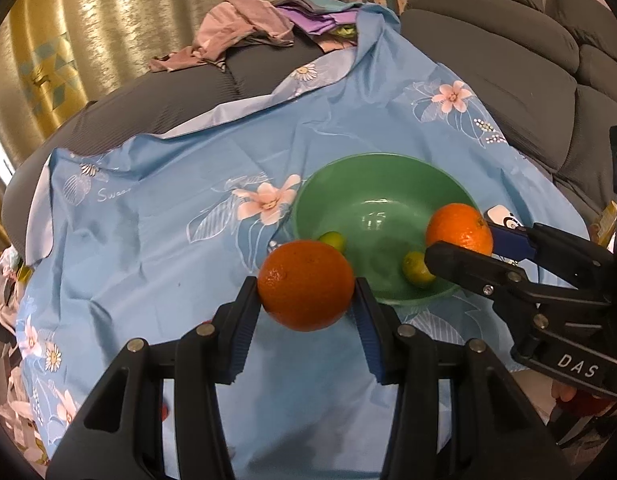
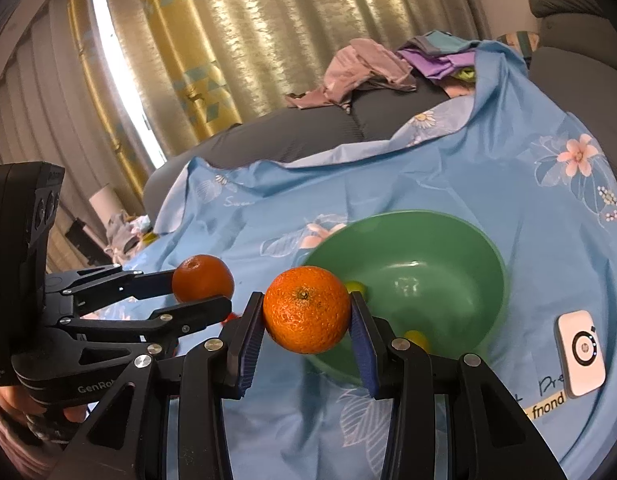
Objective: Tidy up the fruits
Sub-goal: 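Carry both oranges over the green bowl with both tools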
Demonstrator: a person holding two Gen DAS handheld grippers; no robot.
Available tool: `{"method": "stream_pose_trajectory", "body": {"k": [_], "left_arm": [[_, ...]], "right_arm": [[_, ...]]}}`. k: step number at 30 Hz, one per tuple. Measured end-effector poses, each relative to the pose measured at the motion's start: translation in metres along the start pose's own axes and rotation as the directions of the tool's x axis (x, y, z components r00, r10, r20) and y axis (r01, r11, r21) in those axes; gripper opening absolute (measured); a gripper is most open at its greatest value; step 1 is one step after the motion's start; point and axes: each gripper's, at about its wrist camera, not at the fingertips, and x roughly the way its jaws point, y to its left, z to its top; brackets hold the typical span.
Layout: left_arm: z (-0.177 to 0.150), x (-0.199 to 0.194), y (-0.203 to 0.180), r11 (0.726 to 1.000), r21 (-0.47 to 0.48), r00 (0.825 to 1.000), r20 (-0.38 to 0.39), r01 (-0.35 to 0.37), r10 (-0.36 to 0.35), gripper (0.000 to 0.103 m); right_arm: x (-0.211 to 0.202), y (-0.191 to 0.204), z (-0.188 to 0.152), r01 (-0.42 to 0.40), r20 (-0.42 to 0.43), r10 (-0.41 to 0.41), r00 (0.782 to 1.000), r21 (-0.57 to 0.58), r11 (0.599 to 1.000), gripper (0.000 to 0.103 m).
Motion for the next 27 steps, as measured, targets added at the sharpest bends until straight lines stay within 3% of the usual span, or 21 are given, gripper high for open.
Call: {"method": "stream_pose_trajectory", "body": {"k": [27], "left_arm": [[0.019, 0.064, -0.033, 0.996, 0.084, 0.996, -0.083, 0.035, -0.028, 0.046]], "right_arm": [[0.016, -0.043, -0.003, 0.099, -0.037, -0.097, 0.995, 0.058, 0.993, 0.043]]}}
